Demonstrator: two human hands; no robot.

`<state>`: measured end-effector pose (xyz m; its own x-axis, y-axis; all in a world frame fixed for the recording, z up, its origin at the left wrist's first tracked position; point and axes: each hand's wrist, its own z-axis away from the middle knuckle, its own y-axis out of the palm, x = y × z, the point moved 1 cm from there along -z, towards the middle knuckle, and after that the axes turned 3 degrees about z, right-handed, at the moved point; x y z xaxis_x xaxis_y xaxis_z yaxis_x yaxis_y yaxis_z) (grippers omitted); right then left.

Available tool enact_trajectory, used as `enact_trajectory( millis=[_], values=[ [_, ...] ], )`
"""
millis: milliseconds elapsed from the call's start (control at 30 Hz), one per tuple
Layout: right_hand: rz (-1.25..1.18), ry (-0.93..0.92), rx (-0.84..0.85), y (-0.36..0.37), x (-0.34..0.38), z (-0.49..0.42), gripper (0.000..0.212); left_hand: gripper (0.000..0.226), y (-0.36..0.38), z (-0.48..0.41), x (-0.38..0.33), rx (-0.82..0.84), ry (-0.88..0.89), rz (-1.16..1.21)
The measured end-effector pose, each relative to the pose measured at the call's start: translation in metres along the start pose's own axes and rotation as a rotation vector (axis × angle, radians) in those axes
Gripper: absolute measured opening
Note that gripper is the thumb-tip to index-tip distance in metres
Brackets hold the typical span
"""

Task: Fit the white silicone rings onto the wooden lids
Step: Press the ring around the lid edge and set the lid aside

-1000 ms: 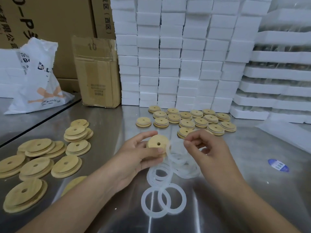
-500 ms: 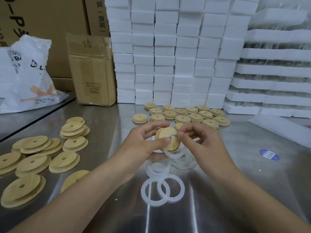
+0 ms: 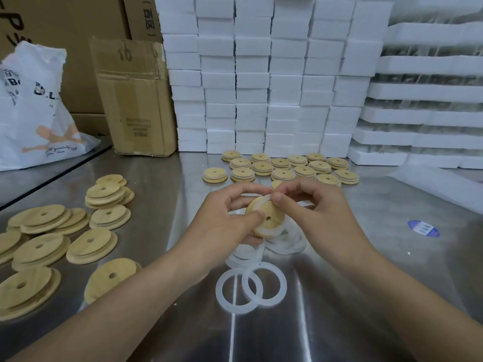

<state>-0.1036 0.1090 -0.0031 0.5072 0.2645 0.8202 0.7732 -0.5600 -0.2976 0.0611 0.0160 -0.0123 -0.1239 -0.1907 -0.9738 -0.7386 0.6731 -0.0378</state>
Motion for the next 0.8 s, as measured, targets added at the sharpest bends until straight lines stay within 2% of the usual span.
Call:
enact_trajectory(
  millis=[400,800],
  values=[
    [-0.024,0.035,0.107,-0.011,0.002,-0.006,0.011,0.039,-0.001,0.001,-0.006,0.03,0.022,0.027],
    [-0.034,0.136,0.168,-0.022,0.006,-0.01,0.012,0.034,-0.006,-0.004,-0.005,-0.034,0.07,0.026]
  ],
)
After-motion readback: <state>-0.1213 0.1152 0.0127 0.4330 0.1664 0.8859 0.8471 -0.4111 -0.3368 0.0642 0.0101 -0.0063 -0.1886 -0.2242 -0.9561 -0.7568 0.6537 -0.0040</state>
